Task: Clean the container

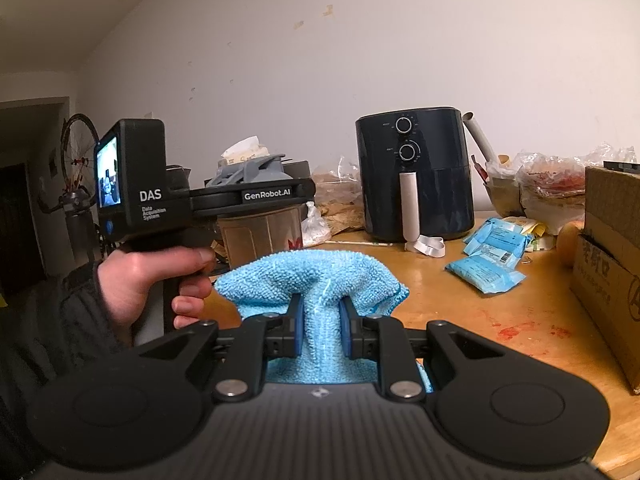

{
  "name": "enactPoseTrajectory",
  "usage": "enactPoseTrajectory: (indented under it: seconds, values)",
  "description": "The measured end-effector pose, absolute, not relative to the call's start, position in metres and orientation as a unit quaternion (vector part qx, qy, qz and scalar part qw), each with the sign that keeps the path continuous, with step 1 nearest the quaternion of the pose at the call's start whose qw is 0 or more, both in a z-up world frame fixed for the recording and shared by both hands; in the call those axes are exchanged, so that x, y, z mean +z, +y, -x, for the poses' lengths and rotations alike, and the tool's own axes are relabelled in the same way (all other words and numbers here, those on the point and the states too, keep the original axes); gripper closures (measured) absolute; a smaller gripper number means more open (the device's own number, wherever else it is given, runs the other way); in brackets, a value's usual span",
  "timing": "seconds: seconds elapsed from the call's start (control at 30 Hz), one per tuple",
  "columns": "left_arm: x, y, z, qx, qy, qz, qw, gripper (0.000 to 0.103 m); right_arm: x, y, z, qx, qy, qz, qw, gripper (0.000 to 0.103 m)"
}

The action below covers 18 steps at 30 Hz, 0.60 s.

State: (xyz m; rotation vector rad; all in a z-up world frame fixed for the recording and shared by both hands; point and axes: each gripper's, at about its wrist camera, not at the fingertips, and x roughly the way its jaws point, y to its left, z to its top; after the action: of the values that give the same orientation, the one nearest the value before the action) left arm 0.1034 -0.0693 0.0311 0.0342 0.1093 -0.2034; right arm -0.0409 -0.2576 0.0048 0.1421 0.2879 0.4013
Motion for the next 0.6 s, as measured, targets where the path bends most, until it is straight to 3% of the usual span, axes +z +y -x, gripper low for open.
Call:
enactPoseTrajectory:
  seconds: [0.6]
  values:
    - [0.028, -0.052, -0.111, -0.175, 0.049, -0.018, 0.983, 0.009, 0.006, -0.257, 0.039, 0.199, 0.139, -0.065, 0.968, 0.087]
